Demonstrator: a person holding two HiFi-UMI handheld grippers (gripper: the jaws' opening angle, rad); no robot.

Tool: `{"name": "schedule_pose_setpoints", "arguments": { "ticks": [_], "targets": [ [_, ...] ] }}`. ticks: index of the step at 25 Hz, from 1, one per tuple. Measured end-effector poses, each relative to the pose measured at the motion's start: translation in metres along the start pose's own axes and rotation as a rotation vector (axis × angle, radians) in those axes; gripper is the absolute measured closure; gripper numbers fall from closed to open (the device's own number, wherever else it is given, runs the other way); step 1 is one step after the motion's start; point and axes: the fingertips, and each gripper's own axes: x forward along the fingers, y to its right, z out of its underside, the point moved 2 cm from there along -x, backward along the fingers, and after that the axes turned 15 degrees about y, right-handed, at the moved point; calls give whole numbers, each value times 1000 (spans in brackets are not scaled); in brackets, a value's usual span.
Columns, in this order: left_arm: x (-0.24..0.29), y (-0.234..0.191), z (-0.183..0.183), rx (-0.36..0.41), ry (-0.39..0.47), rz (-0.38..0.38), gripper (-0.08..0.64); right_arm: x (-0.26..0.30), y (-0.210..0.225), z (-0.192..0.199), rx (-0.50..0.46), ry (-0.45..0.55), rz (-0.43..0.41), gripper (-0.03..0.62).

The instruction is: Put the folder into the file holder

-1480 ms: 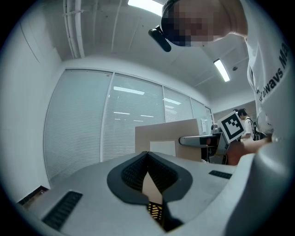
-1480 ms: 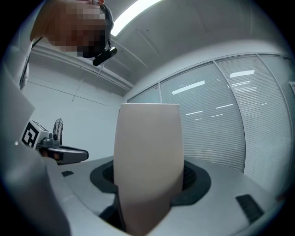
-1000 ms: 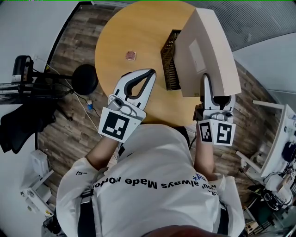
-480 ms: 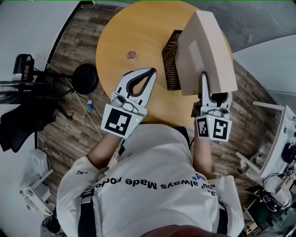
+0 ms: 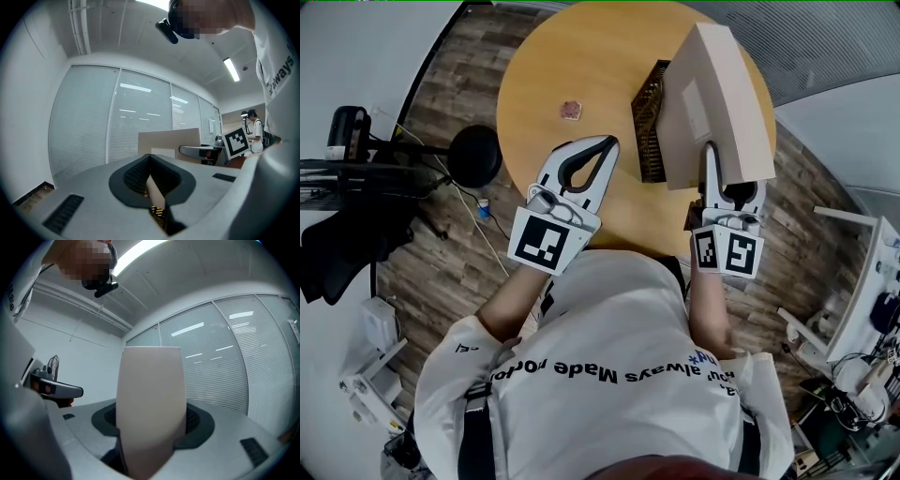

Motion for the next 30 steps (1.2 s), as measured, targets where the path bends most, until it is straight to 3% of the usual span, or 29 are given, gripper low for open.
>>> {"name": "schedule_pose_setpoints", "arguments": {
  "ticks": [30],
  "targets": [
    [-3, -4, 22, -16, -44, -15, 536, 4, 2, 34, 12, 26, 10, 302]
  ]
}}
